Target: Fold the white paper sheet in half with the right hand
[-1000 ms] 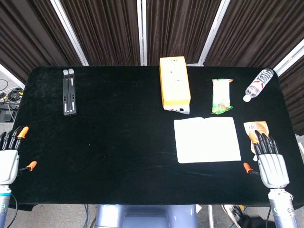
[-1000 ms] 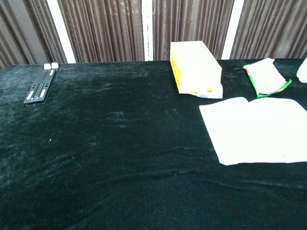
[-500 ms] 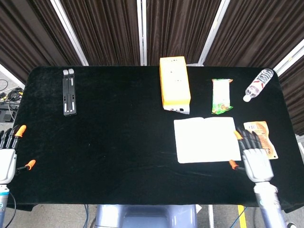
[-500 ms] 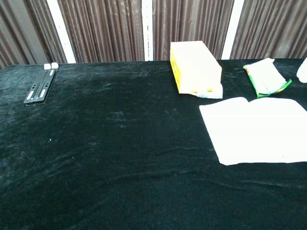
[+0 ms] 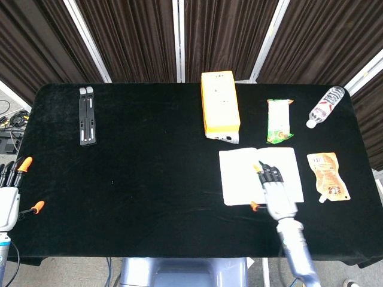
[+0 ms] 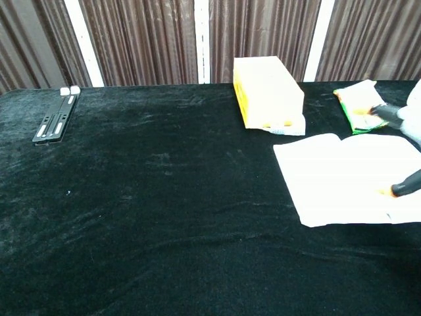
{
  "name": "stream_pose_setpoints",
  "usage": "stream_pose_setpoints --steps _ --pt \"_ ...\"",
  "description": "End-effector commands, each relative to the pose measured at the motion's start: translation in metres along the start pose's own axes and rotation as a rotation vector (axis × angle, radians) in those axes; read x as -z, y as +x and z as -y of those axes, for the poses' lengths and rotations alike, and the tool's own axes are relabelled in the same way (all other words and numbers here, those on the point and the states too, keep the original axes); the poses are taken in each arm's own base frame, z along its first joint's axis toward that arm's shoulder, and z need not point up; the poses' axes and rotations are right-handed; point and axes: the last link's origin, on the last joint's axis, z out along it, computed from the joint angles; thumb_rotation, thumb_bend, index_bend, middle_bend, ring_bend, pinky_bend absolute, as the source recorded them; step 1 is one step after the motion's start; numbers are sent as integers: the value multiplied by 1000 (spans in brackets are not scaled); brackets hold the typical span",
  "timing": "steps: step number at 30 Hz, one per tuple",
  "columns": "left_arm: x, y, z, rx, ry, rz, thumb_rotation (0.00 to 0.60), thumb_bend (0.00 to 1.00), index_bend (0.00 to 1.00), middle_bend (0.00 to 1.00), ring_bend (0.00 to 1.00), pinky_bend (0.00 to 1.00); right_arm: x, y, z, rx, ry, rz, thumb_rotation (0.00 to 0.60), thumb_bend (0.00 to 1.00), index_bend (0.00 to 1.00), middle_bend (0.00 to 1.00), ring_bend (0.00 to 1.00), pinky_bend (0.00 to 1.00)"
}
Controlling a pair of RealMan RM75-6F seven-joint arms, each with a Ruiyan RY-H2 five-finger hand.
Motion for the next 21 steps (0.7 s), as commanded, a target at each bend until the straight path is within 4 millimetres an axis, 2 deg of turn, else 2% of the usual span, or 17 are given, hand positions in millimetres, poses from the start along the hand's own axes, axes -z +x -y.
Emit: stream_pose_setpoints --steps 1,6,15,21 --pt "0 0 0 -1 0 2 600 110 0 0 0 0 -4 -11 13 -2 5 28 600 129 0 0 0 0" --pt "-1 -1 0 -2 3 5 600 110 0 0 0 0 -3 -20 17 16 -7 47 600 129 0 0 0 0" --pt "-2 -2 0 -3 3 8 600 112 0 0 0 0 3 -24 21 45 -17 73 600 134 0 0 0 0" --pt "0 0 -2 0 -2 1 600 111 0 0 0 0 -3 -35 19 50 -20 83 600 132 0 0 0 0"
